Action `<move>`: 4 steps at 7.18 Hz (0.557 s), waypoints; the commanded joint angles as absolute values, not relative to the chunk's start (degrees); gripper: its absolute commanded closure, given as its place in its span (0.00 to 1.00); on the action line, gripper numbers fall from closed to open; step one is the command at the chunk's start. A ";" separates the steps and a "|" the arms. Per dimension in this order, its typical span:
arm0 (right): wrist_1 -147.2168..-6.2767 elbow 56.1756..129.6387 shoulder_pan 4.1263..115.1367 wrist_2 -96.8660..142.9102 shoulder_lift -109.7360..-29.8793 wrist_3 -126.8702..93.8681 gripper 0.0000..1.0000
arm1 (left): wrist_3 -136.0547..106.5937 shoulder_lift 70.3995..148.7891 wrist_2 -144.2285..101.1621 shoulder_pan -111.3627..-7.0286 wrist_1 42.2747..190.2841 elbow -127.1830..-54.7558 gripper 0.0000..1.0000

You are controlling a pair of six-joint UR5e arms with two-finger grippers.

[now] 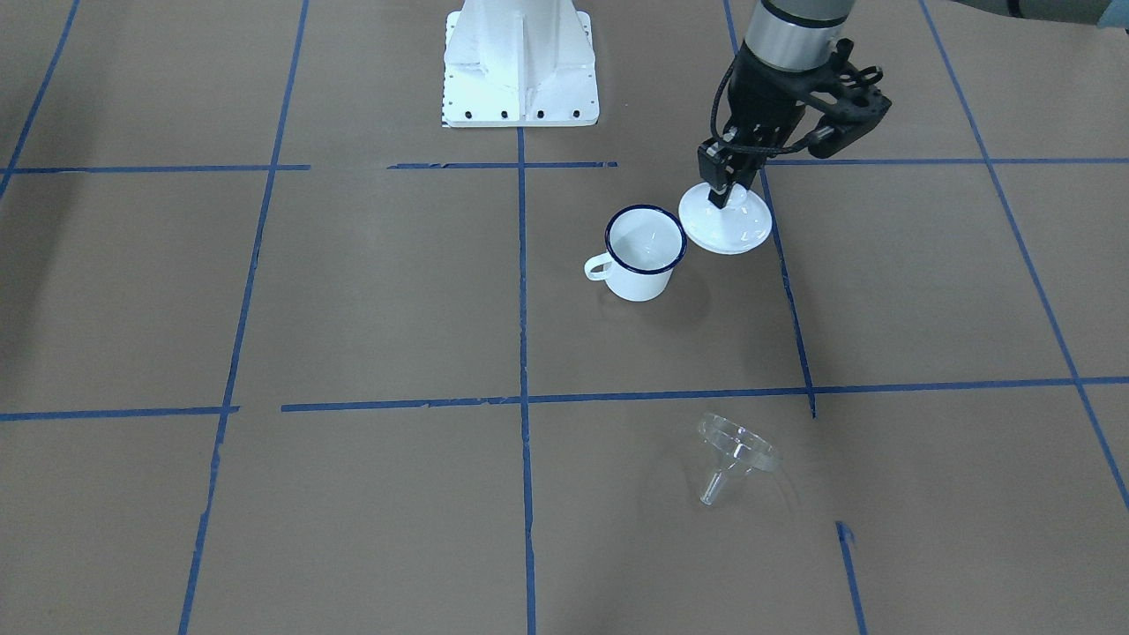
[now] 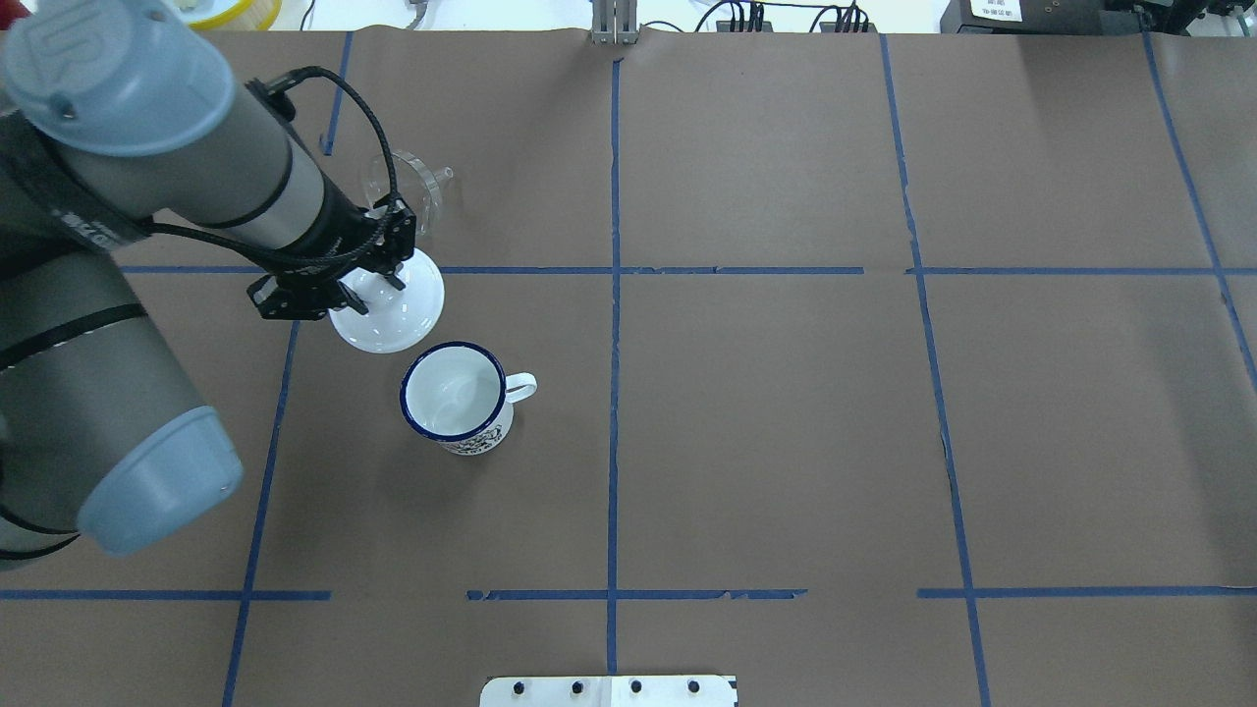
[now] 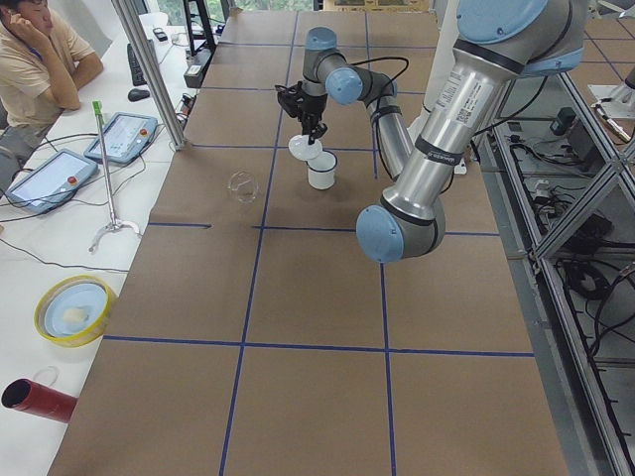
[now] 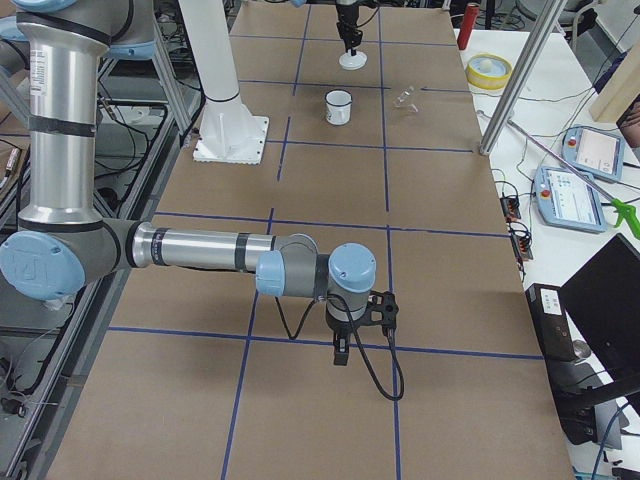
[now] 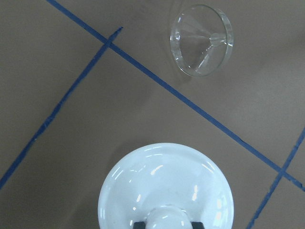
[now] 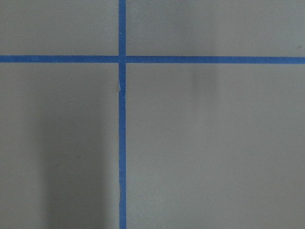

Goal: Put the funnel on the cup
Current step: 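Lift the lid off the mug and lower it beside the mug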

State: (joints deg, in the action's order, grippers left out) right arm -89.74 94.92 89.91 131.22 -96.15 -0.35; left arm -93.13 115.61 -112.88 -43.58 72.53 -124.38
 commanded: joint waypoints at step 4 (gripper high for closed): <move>-89.74 94.92 89.91 131.22 -96.15 -0.35 0.00 | -98.49 99.49 -116.79 -39.93 104.51 -111.85 1.00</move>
